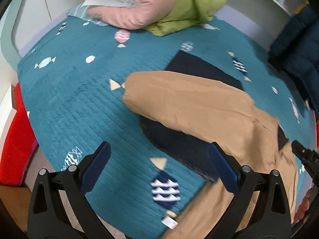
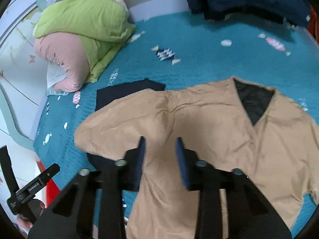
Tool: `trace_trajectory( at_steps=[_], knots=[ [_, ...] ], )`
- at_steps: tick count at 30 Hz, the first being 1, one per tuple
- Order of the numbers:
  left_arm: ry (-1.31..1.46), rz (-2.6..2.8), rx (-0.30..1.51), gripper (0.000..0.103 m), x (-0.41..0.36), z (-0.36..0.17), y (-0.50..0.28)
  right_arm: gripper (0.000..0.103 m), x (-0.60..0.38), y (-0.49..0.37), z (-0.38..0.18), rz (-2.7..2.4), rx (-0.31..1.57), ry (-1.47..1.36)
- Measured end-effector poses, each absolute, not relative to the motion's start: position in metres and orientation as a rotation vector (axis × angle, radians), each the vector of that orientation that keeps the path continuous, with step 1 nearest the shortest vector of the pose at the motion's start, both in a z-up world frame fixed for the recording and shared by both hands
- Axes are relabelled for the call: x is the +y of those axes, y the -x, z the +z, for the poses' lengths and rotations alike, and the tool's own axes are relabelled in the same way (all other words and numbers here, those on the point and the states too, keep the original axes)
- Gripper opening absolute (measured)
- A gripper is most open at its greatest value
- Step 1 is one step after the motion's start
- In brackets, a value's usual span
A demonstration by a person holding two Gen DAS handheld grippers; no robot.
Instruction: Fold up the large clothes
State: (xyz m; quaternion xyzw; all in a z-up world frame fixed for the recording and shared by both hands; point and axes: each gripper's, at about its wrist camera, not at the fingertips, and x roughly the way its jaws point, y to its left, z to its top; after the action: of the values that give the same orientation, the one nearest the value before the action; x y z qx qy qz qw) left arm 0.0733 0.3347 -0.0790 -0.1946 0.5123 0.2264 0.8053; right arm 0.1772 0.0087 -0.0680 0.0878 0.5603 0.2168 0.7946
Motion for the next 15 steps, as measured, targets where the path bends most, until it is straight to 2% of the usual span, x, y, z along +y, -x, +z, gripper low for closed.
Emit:
trace_trajectory(
  at_steps=[4,7,15],
  knots=[
    [0.423,0.513,1.11,0.098,0.365,-0.099,-0.081,0.022,0.026,-0.198,-0.106,0.434,1.269,-0.133],
    [0.49,0.512,1.148,0.098,0.384,-0.118,-0.085,0.015,0.035,-0.211,-0.136,0.455,1.359,-0.18],
    [0.773,0.448,1.133,0.098,0.427,-0.157,-0.085,0.014,0.051,-0.229,-0.208,0.356,1.509,-0.198]
  ],
)
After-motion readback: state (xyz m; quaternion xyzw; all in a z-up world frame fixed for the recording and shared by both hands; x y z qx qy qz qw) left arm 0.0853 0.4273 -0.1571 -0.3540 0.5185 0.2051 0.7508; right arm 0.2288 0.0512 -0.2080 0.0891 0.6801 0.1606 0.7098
